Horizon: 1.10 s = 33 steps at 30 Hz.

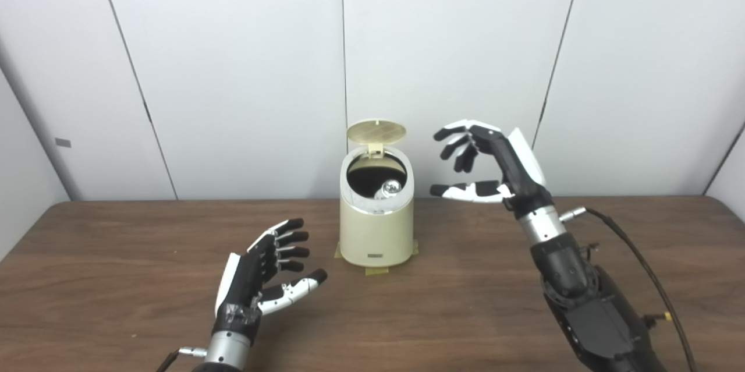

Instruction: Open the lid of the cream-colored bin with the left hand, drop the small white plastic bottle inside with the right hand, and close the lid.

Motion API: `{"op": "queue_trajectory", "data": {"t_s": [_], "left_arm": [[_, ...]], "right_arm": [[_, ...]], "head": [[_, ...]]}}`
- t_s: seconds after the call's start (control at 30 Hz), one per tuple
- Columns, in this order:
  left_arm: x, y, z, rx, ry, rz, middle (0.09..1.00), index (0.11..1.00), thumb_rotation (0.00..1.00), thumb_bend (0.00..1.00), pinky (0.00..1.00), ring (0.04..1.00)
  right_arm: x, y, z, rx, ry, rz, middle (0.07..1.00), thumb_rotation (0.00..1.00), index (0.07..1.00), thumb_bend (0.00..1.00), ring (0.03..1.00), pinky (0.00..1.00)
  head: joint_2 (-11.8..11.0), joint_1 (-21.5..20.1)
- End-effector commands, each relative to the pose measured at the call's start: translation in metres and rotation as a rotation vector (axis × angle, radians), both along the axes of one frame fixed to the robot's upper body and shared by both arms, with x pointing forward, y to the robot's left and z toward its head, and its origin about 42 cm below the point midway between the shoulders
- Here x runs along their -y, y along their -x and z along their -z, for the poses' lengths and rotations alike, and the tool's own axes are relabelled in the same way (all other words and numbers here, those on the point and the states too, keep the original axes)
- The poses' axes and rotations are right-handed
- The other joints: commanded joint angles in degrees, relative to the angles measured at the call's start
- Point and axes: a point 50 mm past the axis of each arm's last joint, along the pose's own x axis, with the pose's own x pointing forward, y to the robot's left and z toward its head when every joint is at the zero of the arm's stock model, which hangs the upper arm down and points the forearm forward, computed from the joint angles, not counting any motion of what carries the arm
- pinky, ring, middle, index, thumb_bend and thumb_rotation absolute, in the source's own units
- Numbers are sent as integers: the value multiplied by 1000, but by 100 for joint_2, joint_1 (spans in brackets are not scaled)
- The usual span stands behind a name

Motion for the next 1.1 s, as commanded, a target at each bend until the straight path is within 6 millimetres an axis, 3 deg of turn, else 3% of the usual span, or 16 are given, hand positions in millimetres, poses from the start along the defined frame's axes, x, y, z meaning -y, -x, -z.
{"op": "queue_trajectory", "data": {"t_s": [0.0,0.03,0.1,0.2,0.37,0.53,0.67,0.87,1.07], "left_arm": [[1,-5,-20,84,4,8,764,816,0,683,610,690],[1,-5,-20,84,3,7,764,816,0,681,611,690],[0,-5,-21,82,2,7,765,816,0,681,618,689],[0,-5,-22,86,1,4,763,815,1,685,628,688],[1,-3,-24,111,10,9,762,813,54,698,611,696],[1,-2,-26,122,8,12,799,822,170,726,641,761],[1,-9,-37,144,-30,42,909,866,370,794,757,889],[6,-42,-84,229,-136,87,964,925,470,895,841,945],[18,-77,-136,284,-204,124,971,953,418,913,816,949]], "right_arm": [[10,2,-7,23,-97,-5,522,17,645,608,398,305],[13,6,-1,3,-122,-2,584,54,663,694,430,338],[16,14,9,-69,-187,1,646,92,686,767,469,384],[22,32,30,-199,-262,-9,767,184,785,799,574,525],[25,52,60,-295,-348,-34,848,275,855,819,752,755],[23,59,76,-300,-403,-62,850,318,850,870,759,635],[19,63,82,-290,-443,-83,847,307,845,875,766,622],[21,64,87,-286,-458,-87,846,334,841,894,759,582],[20,67,86,-282,-456,-83,833,319,814,888,749,576]], "head": [[8,6],[8,6],[4,23],[-2,54],[-2,85],[-38,109],[-39,109],[-59,144],[-63,139]]}}
